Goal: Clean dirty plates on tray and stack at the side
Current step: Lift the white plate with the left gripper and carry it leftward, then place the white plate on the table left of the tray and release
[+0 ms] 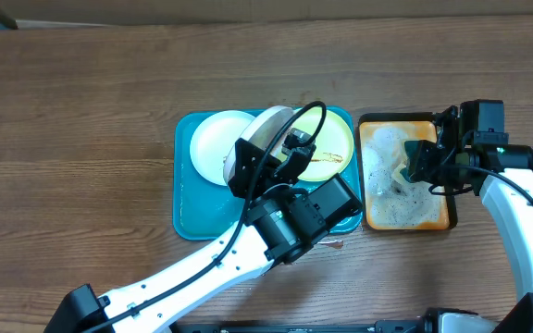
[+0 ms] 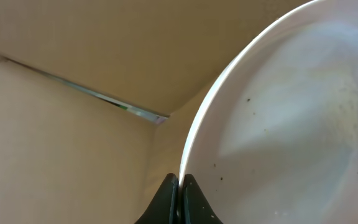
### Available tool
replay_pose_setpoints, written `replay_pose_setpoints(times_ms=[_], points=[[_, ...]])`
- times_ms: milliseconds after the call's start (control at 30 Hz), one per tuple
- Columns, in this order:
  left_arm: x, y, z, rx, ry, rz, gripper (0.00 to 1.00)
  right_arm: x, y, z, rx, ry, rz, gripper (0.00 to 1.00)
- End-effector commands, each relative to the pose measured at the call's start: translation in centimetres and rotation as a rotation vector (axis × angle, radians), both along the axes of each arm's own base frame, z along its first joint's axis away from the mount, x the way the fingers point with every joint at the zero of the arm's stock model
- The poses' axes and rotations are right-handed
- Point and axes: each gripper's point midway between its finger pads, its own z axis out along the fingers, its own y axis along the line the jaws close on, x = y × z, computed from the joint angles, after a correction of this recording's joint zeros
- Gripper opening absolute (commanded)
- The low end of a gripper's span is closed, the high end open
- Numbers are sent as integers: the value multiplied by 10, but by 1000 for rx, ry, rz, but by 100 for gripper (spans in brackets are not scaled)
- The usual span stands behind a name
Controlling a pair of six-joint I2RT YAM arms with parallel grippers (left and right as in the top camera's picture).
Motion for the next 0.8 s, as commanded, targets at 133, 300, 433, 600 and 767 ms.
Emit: replay_pose_setpoints(times_ms=[133,300,433,600,767], points=[[0,0,16,12,-67,22,4,6,-2,10,-12,-38,1,4],[1,-4,7,-28,-29,3,4,6,-2,10,-13,-37,1,4],[2,-8,-10,-79,60,-29,4,5,-2,10,-12,-37,2,4],[4,5,-22,-192,147,-12,4,5,-2,10,-12,-37,2,4],[8,32,-27,-380,241,25,4,5,-2,10,-12,-37,2,4]])
